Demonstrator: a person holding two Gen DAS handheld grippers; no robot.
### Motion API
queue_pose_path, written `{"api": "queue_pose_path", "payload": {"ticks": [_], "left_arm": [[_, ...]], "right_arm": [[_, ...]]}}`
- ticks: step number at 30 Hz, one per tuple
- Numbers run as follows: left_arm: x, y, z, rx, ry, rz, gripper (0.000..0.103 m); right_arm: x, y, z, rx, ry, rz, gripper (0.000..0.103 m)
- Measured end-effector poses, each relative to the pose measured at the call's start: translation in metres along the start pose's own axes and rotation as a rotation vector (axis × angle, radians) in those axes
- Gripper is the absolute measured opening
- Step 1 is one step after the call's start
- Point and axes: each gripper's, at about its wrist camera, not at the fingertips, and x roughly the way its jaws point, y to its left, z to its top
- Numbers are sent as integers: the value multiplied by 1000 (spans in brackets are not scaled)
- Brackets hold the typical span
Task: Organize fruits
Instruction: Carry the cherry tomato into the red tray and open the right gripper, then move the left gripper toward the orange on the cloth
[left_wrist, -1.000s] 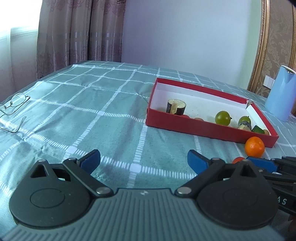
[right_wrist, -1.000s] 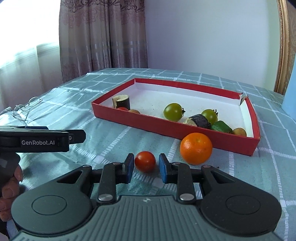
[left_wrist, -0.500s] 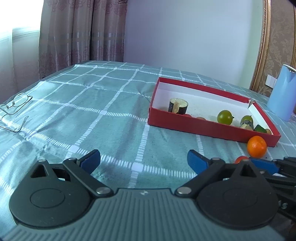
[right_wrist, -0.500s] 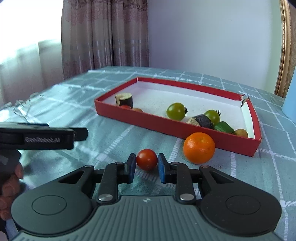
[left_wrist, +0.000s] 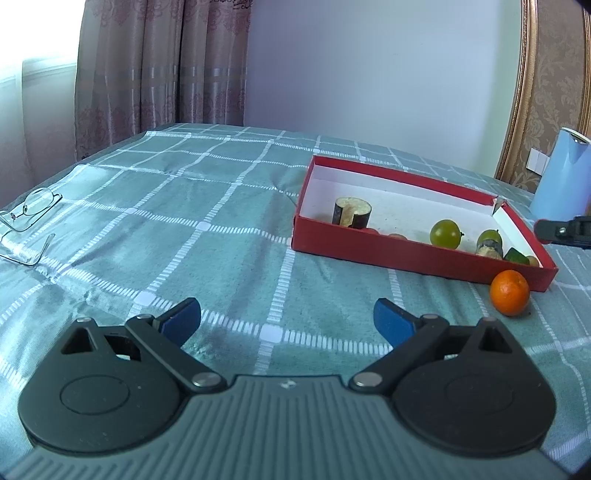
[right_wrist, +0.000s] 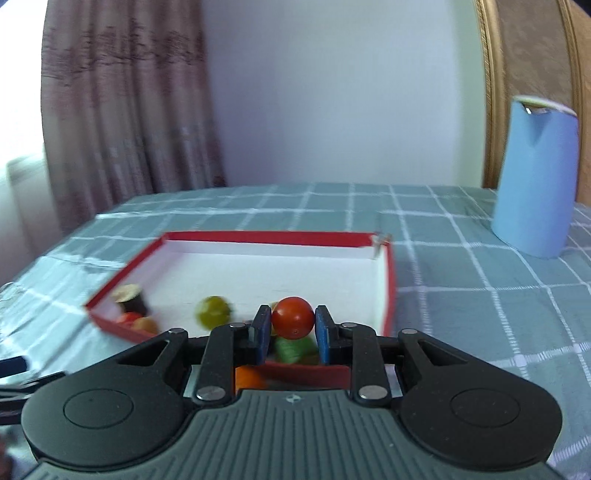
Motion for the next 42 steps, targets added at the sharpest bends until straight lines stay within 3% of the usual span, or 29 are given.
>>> {"api": "queue_pose_path", "payload": {"ticks": [8,15,25,42], "left_arm": [[0,-1,0,3,0,-4,99],[0,-3,0,16,-1,12,99],[0,-10,-1,55,-5,53,99],[-3,-20,-3,122,-24,107,99]], "right_arm": [[19,-22,-7,33,6,-84,25],[-11,-20,-23,16,-46,-101,25],[-40,-15,-70,3,-4,-136,25],[-45,-46,-75,181,-30,-87,25]]}}
